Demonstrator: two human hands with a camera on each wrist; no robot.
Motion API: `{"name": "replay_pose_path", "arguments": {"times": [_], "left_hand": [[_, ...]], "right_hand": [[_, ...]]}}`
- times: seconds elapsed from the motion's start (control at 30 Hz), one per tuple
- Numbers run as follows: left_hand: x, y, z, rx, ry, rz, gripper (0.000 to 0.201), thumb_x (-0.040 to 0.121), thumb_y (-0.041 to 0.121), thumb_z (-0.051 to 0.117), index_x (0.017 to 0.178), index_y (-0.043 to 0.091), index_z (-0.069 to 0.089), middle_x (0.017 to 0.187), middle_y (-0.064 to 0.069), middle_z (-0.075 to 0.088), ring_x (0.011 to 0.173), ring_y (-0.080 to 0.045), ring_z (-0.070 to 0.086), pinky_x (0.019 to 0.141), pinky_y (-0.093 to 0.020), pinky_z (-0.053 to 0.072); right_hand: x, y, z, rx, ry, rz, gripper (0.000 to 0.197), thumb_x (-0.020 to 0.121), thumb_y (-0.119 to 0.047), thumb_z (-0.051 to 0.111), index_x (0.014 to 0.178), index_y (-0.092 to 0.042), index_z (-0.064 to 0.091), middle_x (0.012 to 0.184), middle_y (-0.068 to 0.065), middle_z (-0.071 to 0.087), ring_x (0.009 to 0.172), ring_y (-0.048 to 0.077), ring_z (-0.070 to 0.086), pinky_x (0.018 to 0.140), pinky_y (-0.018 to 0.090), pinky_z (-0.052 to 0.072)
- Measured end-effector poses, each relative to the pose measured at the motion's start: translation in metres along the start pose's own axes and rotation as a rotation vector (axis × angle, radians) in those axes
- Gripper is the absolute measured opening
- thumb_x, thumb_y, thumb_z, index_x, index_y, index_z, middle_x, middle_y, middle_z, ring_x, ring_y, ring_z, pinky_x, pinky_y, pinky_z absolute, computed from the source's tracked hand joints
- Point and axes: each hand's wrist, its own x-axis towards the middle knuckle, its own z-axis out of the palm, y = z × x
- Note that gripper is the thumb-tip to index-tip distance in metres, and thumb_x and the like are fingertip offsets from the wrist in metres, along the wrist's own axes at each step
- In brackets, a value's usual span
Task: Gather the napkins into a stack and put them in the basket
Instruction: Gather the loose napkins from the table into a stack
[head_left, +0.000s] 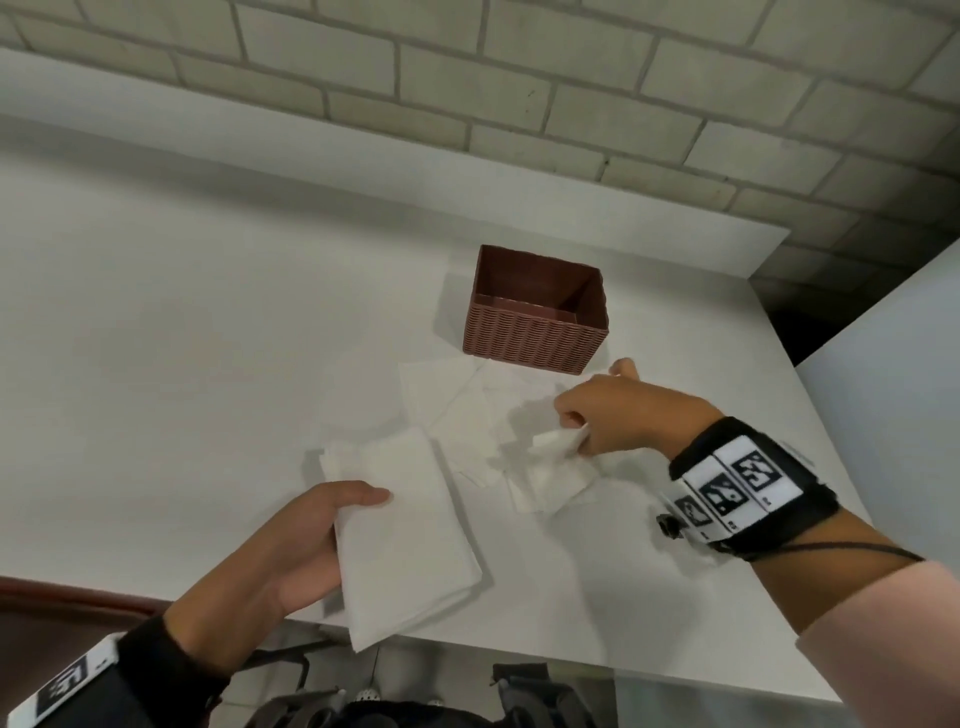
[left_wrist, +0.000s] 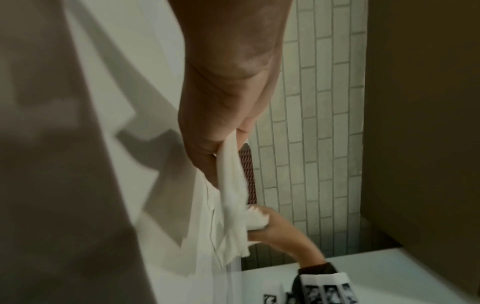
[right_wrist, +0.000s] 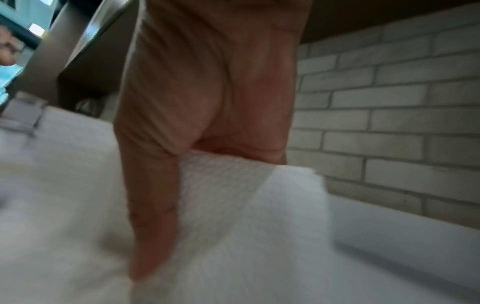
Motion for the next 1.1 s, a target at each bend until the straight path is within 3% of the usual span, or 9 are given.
{"name": "replay_pose_path", "arguments": {"times": [0.1,0.2,0.33,0.4,0.5,0.57,0.7,0.9,1.1], "left_hand": [[0.002,-0.002,0.008,0.057,-0.023,0.013,0.028,0.076,-0.004,0.057,0.103,-0.001,0.064,0.09,-0.016,0.076,0.077,-0.026,0.074,0.066,-0.036,0.06],[0.008,-0.002,0.019,0.069,-0.044,0.059,0.035,0.079,-0.006,0.057,0.113,0.0,0.062,0.102,-0.017,0.074,0.088,-0.028,0.072,0.074,-0.036,0.06],[0.007,0.002,0.041,0.071,-0.118,0.124,0.029,0.084,0.0,0.052,0.107,0.009,0.067,0.103,-0.01,0.075,0.092,-0.023,0.072,0.07,-0.033,0.06],[0.005,0.003,0.046,0.063,-0.149,0.133,0.028,0.085,0.002,0.048,0.101,0.011,0.069,0.102,-0.009,0.075,0.091,-0.023,0.072,0.069,-0.032,0.059],[0.008,0.002,0.039,0.013,-0.118,0.118,0.036,0.088,0.008,0.044,0.121,0.004,0.059,0.116,-0.017,0.069,0.104,-0.032,0.066,0.088,-0.043,0.052],[0.009,0.002,0.034,-0.049,-0.078,0.123,0.037,0.093,0.014,0.039,0.121,0.003,0.059,0.116,-0.02,0.068,0.103,-0.034,0.067,0.087,-0.044,0.05],[0.006,0.004,0.036,-0.115,-0.102,0.111,0.05,0.093,0.049,0.036,0.114,0.013,0.064,0.112,-0.012,0.072,0.101,-0.026,0.069,0.082,-0.038,0.054],[0.01,-0.003,0.031,0.057,0.025,0.067,0.034,0.086,0.012,0.059,0.119,0.002,0.062,0.112,-0.019,0.07,0.102,-0.033,0.066,0.085,-0.043,0.052],[0.009,-0.001,0.03,0.035,0.075,0.037,0.022,0.086,0.009,0.059,0.107,0.005,0.063,0.095,-0.014,0.072,0.089,-0.028,0.067,0.065,-0.038,0.055]], "right_hand": [[-0.029,-0.004,-0.034,0.138,0.084,0.037,0.026,0.079,-0.023,0.069,0.094,-0.028,0.048,0.084,-0.013,0.05,0.085,0.014,0.048,0.082,0.027,0.031],[-0.055,-0.028,-0.057,0.659,0.149,-0.043,0.047,0.078,-0.026,0.073,0.116,-0.033,0.048,0.097,-0.025,0.053,0.089,-0.005,0.053,0.073,0.012,0.04],[-0.05,-0.074,-0.026,1.095,0.152,-0.022,0.059,0.08,-0.028,0.071,0.132,-0.023,0.042,0.12,-0.013,0.058,0.104,0.005,0.056,0.082,0.013,0.047],[-0.045,-0.093,-0.004,1.087,0.11,0.061,0.063,0.084,-0.029,0.067,0.137,-0.017,0.035,0.123,-0.008,0.051,0.106,0.003,0.045,0.073,0.009,0.04],[-0.041,-0.105,0.014,1.026,0.142,0.152,0.074,0.086,-0.03,0.064,0.145,-0.014,0.021,0.142,0.003,0.045,0.124,0.016,0.046,0.087,0.019,0.035],[-0.04,-0.11,0.015,1.016,0.155,0.159,0.078,0.089,-0.032,0.061,0.148,-0.016,0.013,0.147,0.008,0.042,0.131,0.023,0.044,0.097,0.025,0.036],[-0.036,-0.126,0.02,0.938,0.216,0.137,0.065,0.097,-0.033,0.043,0.15,-0.016,0.009,0.142,0.012,0.048,0.126,0.025,0.05,0.099,0.029,0.039],[-0.029,-0.137,0.024,0.78,0.196,0.182,0.062,0.1,-0.039,0.029,0.151,-0.014,0.003,0.146,0.015,0.039,0.127,0.03,0.047,0.102,0.036,0.039],[-0.008,-0.074,0.018,0.487,0.131,0.542,0.079,0.094,-0.042,0.044,0.149,-0.002,0.002,0.149,0.021,0.025,0.134,0.036,0.031,0.105,0.044,0.038]]}}
